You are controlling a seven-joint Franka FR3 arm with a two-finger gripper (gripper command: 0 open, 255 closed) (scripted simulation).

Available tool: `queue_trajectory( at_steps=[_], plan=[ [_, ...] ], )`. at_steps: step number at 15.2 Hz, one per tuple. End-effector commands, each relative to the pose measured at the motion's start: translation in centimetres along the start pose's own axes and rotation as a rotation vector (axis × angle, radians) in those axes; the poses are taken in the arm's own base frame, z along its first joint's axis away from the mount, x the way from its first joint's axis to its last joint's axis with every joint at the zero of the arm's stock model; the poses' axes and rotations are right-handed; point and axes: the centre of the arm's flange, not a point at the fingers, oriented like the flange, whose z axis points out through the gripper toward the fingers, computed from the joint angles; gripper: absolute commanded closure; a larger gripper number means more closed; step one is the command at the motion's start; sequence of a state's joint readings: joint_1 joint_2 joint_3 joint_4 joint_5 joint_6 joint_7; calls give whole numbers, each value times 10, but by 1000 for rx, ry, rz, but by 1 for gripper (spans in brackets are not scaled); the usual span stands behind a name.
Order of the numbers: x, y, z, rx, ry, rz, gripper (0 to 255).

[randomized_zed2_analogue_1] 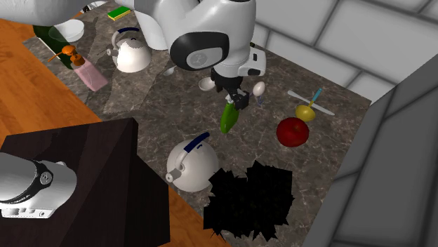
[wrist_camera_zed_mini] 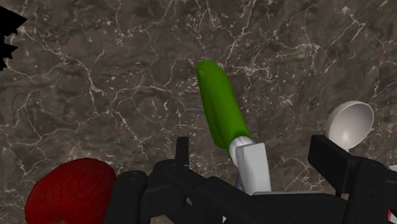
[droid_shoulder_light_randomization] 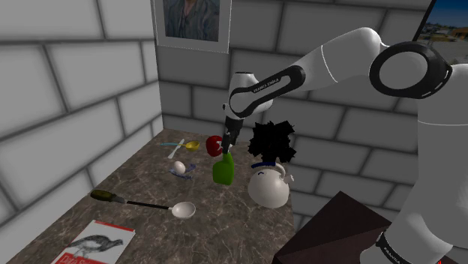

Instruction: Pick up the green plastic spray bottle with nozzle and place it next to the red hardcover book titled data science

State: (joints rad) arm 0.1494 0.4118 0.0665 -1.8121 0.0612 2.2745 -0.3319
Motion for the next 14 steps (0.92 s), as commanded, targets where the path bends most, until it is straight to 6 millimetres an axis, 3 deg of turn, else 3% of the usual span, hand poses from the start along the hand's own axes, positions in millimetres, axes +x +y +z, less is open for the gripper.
queue_trajectory(
  at_steps=[1,3,4,14],
  plan=[
    [0,0,0,0,0,0,0],
    [0,0,0,0,0,0,0],
    [0,0,0,0,0,0,255],
    [0,0,-5,0,0,0,255]
  ],
)
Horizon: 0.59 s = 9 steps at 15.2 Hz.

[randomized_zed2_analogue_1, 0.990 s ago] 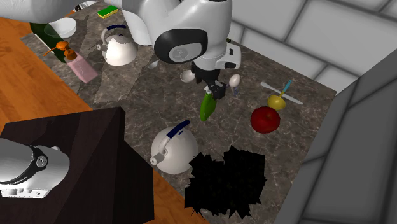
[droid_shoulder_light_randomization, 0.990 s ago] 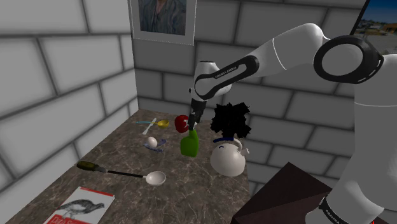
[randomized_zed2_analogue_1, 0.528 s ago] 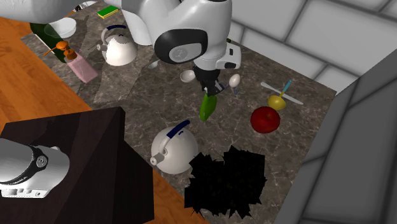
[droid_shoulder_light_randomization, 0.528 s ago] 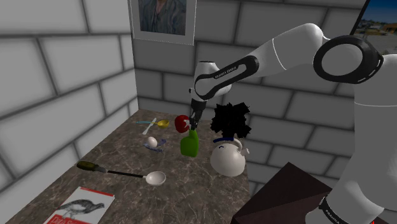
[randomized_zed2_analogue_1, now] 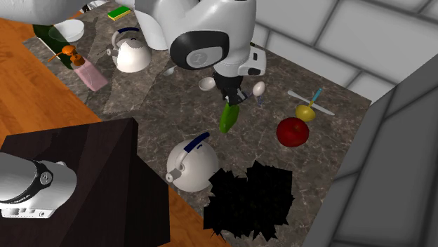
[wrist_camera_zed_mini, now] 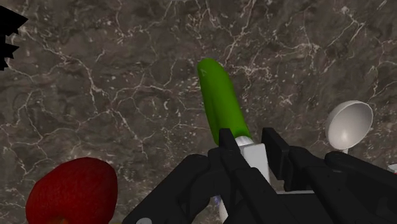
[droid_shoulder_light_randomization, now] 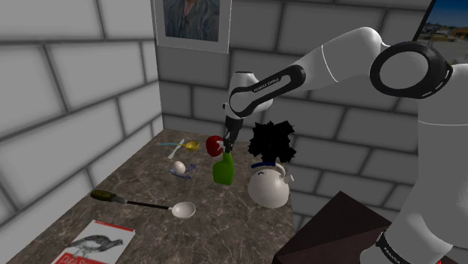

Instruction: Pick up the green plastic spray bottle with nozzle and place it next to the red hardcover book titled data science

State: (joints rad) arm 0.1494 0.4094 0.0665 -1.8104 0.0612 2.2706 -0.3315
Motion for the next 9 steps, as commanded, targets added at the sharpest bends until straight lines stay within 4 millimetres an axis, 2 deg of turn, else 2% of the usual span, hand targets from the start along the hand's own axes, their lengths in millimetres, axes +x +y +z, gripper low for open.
queue_trajectory(
  at_steps=[1,9],
  plan=[
    [1,0,-8,0,0,0,255],
    [4,-3,-51,0,0,0,255]
  ],
)
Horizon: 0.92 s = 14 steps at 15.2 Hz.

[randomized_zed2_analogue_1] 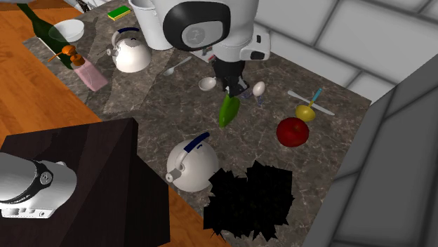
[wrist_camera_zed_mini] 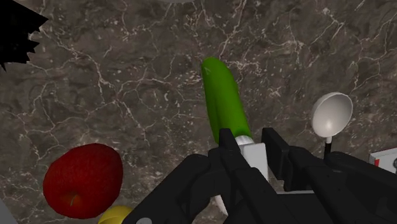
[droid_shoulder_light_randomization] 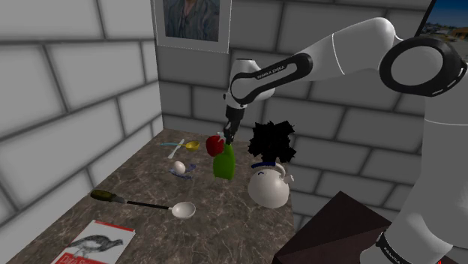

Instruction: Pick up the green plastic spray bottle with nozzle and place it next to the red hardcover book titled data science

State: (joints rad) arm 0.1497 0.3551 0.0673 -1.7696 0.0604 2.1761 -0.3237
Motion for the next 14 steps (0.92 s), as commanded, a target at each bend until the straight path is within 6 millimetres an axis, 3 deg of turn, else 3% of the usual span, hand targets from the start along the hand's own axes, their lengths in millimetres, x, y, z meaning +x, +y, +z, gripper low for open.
queue_trajectory(
  at_steps=[1,14],
  plan=[
    [1,1,-11,0,0,0,255],
    [5,-3,-79,0,0,0,255]
  ],
)
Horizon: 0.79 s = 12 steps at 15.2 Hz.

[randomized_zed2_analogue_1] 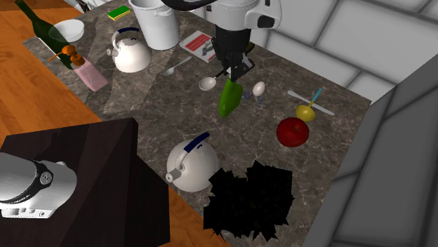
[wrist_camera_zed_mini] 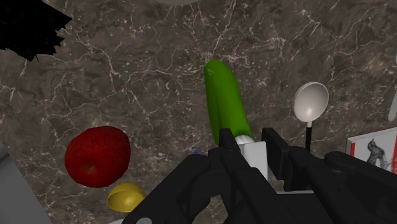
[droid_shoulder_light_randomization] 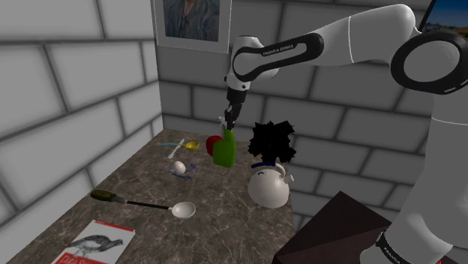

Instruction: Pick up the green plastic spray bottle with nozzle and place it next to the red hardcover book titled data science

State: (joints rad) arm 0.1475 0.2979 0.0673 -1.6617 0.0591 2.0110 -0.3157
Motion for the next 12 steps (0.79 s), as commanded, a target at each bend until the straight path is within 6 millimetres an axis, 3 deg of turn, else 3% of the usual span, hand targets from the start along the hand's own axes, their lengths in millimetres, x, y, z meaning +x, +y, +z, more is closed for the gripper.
queue_trajectory(
  at_steps=[1,12],
  plan=[
    [0,0,-12,0,0,0,255],
    [4,-4,-70,0,0,0,255]
  ],
)
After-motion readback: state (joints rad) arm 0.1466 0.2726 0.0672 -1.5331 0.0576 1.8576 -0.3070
